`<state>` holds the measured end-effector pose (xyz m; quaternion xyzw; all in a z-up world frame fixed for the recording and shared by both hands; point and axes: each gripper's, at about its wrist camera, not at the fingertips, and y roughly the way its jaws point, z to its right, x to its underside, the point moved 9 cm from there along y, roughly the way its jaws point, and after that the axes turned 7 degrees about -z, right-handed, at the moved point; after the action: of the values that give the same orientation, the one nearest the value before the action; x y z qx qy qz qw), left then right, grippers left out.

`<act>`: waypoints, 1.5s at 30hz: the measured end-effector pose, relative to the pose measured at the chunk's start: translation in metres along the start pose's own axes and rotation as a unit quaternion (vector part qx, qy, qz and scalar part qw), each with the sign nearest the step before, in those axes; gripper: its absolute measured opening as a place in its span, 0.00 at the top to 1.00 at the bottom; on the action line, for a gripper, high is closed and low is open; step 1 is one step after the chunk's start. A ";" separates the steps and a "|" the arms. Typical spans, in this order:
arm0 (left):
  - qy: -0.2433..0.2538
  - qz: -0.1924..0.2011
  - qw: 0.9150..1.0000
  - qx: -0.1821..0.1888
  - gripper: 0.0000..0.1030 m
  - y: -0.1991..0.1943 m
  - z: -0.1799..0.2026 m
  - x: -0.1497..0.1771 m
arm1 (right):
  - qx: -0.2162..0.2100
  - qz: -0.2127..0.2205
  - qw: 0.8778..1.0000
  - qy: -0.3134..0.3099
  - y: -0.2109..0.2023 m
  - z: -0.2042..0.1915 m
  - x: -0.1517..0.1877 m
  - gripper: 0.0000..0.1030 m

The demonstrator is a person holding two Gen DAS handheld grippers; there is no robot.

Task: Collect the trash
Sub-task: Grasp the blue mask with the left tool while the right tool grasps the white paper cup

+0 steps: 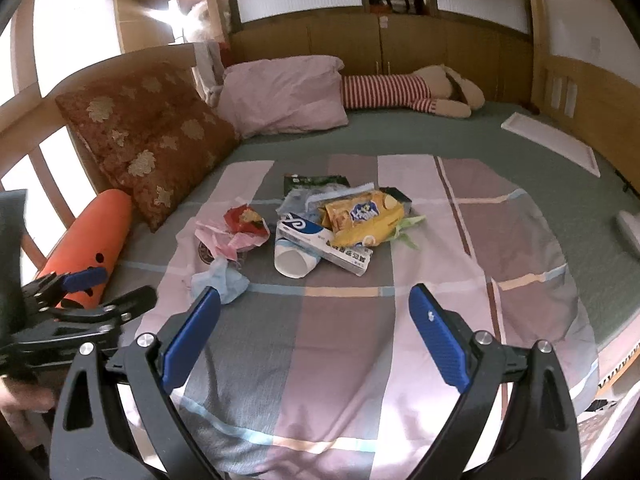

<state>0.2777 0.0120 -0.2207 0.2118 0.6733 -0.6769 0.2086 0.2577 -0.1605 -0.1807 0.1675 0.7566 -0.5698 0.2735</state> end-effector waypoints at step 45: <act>-0.114 0.118 0.983 0.079 0.89 -0.071 -0.042 -0.053 | -0.010 -0.151 0.987 0.059 0.264 -0.032 -0.025 0.38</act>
<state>0.2818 0.0545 -0.1326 0.2271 0.5597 -0.7182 0.3455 0.4199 -0.0502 -0.3624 0.0820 0.7938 -0.5857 0.1416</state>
